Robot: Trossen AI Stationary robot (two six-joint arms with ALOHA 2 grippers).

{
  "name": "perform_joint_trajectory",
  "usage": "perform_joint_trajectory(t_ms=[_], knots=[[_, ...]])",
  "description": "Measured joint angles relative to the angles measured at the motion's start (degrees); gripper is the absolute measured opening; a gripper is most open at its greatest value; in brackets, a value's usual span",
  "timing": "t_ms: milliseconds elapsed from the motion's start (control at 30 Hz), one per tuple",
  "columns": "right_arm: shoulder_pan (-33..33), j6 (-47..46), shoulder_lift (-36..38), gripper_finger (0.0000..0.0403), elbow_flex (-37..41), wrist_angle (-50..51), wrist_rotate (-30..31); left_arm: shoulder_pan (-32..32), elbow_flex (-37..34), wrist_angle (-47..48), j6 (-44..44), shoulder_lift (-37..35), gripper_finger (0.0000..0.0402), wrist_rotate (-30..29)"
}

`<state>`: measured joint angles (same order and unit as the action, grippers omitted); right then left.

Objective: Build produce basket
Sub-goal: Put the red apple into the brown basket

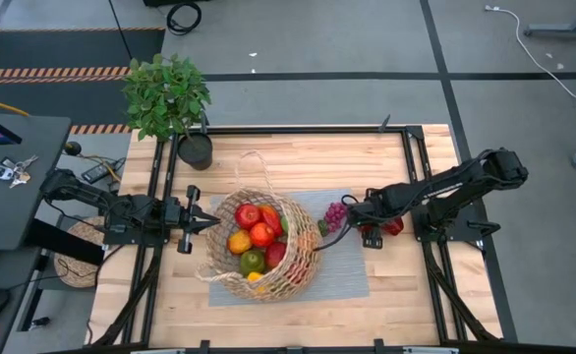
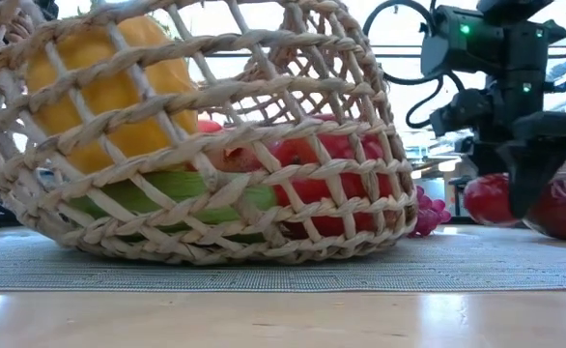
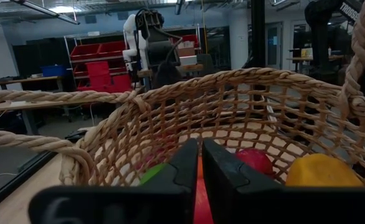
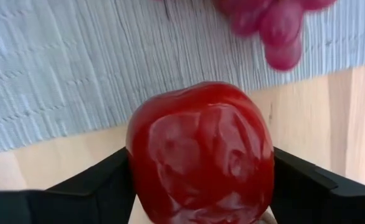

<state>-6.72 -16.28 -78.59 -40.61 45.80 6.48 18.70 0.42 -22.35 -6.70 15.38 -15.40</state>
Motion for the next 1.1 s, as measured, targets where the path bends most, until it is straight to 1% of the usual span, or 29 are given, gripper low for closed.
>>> perform_joint_trajectory(t_ms=[133,233,467,733,933,1100], knots=[[0.0,1.3,0.0,0.0300,-1.3,-0.1,0.2,0.0,0.0,0.0,0.0,0.0,0.0035,0.0],[0.0,1.5,0.0,0.0299,-1.5,-0.3,1.5,0.0,0.0,0.0,0.0,0.0,0.0035,0.0],[0.1,1.3,0.0,0.0299,-1.6,-0.3,1.5,0.0,0.0,0.0,0.0,0.0,0.0028,0.0],[0.1,1.3,0.0,0.0299,-1.6,-0.3,1.5,0.0,0.0,0.0,0.0,0.0,0.0036,0.0],[0.1,1.3,0.0,0.0299,-1.6,-0.2,1.5,0.0,0.0,0.0,0.0,0.0,0.0030,0.0],[0.1,0.3,1.0,0.0299,-3.8,3.1,1.6,0.0,0.0,0.0,0.0,0.0,0.0029,0.0]])
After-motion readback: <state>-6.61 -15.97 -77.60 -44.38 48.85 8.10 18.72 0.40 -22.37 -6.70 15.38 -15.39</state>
